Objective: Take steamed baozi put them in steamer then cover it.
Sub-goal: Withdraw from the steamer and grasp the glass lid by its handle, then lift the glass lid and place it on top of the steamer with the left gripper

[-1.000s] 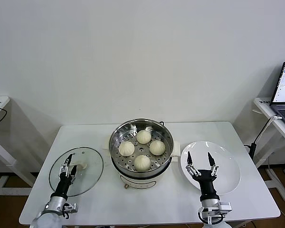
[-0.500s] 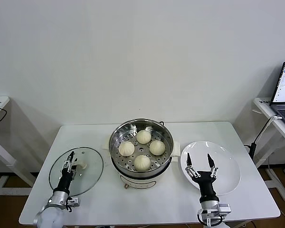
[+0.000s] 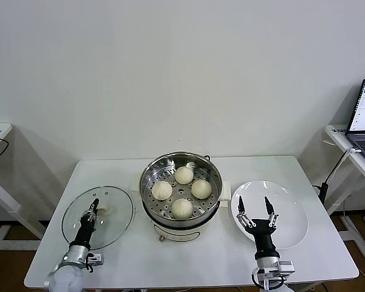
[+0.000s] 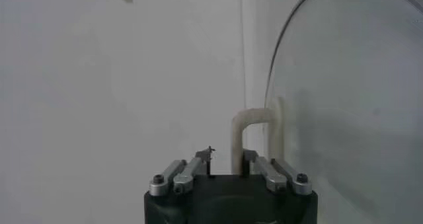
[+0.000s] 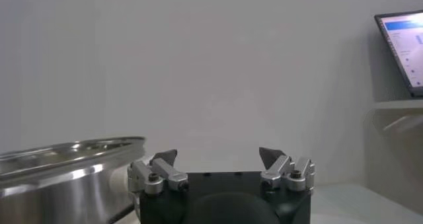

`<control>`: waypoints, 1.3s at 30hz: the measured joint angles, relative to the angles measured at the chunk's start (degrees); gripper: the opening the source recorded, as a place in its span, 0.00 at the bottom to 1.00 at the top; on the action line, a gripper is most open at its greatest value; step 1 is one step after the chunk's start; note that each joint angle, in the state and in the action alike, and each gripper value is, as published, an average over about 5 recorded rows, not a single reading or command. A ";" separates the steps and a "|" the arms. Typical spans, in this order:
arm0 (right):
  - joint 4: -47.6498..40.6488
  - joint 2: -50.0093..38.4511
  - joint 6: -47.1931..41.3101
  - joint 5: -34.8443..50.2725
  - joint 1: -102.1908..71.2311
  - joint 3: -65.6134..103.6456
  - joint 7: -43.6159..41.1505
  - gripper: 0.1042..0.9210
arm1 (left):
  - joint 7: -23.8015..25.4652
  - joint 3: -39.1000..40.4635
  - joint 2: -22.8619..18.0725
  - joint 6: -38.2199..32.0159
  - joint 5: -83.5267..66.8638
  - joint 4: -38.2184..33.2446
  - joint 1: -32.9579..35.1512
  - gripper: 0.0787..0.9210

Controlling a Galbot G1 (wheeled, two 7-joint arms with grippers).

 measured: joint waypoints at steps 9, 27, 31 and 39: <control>-0.08 -0.01 0.04 0.21 0.66 0.01 0.04 0.88 | 1.05 -1.34 0.55 1.25 -0.50 -6.60 2.77 0.13; -0.07 -0.26 0.14 1.12 1.80 0.25 -0.22 0.88 | 17.80 5.00 10.66 19.88 -16.70 -38.22 10.78 0.13; -0.07 -0.11 0.25 1.03 1.56 0.72 -0.29 0.88 | 21.82 10.12 13.06 25.47 -17.76 -42.20 9.70 0.13; -0.13 0.72 0.44 0.43 1.14 1.48 -0.30 0.88 | 28.10 21.79 15.65 34.89 -16.66 -45.14 3.74 0.13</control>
